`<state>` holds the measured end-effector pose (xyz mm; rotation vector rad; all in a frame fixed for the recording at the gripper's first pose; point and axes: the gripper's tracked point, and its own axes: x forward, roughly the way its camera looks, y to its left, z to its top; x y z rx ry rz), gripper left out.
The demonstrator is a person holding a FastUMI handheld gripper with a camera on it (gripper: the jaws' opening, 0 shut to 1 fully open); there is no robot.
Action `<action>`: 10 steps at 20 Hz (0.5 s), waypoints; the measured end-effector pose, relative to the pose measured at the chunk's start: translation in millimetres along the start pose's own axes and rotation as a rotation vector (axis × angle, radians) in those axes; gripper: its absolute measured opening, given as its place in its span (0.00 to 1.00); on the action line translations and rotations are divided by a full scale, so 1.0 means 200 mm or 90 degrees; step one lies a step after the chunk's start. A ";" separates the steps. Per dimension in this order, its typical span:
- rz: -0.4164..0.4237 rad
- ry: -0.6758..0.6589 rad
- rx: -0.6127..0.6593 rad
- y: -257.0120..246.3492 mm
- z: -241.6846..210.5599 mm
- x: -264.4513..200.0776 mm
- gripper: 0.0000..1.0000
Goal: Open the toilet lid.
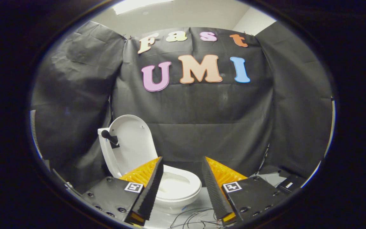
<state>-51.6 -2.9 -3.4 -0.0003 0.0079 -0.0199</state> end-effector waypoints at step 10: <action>0.000 -0.001 0.000 0.00 0.00 -0.01 0.91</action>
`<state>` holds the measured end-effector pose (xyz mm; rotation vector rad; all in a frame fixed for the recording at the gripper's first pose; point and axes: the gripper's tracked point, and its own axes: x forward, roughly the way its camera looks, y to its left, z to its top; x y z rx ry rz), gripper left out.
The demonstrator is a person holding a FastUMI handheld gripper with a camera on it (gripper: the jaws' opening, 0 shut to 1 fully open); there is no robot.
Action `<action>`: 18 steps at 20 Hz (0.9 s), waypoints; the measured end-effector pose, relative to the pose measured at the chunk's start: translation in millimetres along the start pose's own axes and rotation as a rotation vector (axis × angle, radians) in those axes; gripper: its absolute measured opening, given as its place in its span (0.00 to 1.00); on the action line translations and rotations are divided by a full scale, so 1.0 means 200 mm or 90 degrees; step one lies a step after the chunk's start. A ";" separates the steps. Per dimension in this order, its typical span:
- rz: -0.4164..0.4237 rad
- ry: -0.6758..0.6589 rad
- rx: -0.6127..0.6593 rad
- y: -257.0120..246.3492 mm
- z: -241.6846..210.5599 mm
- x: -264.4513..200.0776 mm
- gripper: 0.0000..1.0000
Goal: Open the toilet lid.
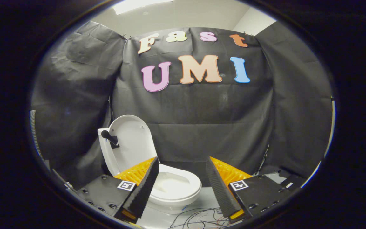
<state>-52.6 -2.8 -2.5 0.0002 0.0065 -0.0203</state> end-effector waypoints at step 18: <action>-0.001 0.001 0.000 0.00 0.00 0.00 0.92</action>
